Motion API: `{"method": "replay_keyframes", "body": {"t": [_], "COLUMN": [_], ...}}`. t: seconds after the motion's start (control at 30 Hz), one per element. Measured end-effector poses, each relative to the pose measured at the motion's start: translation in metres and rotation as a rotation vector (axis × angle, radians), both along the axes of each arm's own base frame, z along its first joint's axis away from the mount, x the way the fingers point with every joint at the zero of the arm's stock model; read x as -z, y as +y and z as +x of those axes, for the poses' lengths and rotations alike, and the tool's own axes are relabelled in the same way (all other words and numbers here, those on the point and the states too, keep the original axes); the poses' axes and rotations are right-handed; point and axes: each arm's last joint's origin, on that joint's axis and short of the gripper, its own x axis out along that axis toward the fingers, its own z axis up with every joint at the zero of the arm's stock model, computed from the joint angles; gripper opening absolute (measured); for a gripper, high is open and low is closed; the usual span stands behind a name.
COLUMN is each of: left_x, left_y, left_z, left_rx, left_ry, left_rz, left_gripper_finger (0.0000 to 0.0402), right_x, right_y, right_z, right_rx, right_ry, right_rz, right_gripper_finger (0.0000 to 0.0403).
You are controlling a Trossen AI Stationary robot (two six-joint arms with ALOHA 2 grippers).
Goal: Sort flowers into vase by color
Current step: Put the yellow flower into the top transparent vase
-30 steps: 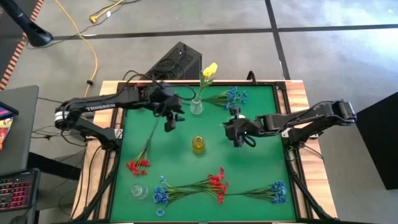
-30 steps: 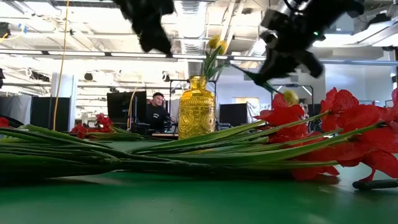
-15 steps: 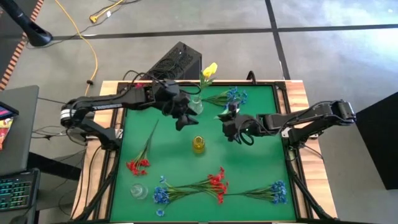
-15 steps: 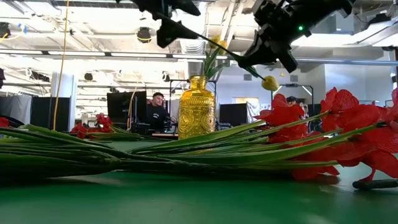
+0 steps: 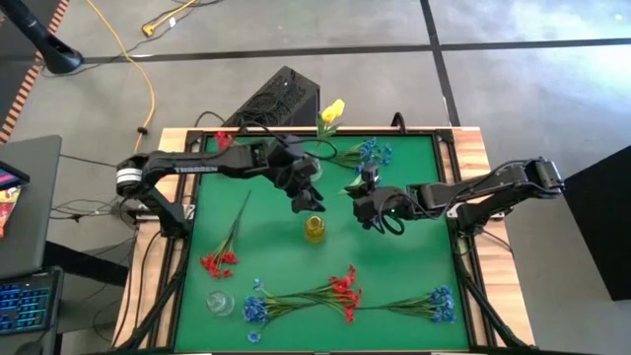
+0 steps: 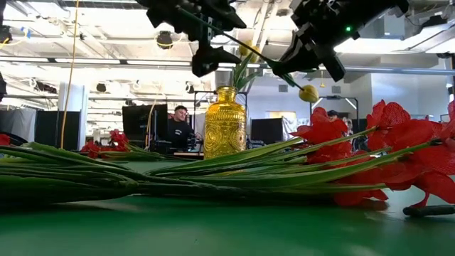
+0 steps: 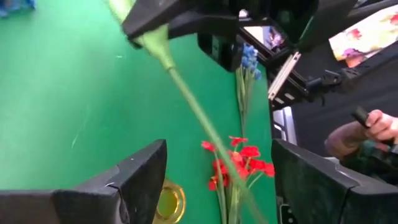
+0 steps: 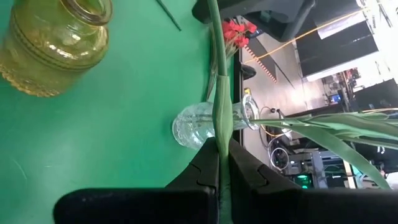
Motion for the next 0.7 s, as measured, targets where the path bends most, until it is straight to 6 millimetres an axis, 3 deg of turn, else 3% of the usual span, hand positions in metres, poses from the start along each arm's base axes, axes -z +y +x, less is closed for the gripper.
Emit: {"method": "replay_keyframes", "body": {"t": [0.53, 0.7], "left_x": [0.0012, 0.0013], "left_y": [0.0002, -0.0032], "left_z": [-0.0004, 0.0002], "left_rx": [-0.047, -0.043], "left_ry": [0.035, 0.041], "left_rz": [-0.039, -0.053], "left_gripper_finger": [0.0276, 0.0252], "right_x": [0.0000, -0.0001], "right_y": [-0.0008, -0.0033], "right_z": [0.0000, 0.0001], "right_rx": [-0.009, -0.004], "right_ry": [0.012, 0.020], "right_rz": [-0.019, -0.035], "right_gripper_finger": [0.0039, 0.0039]}}
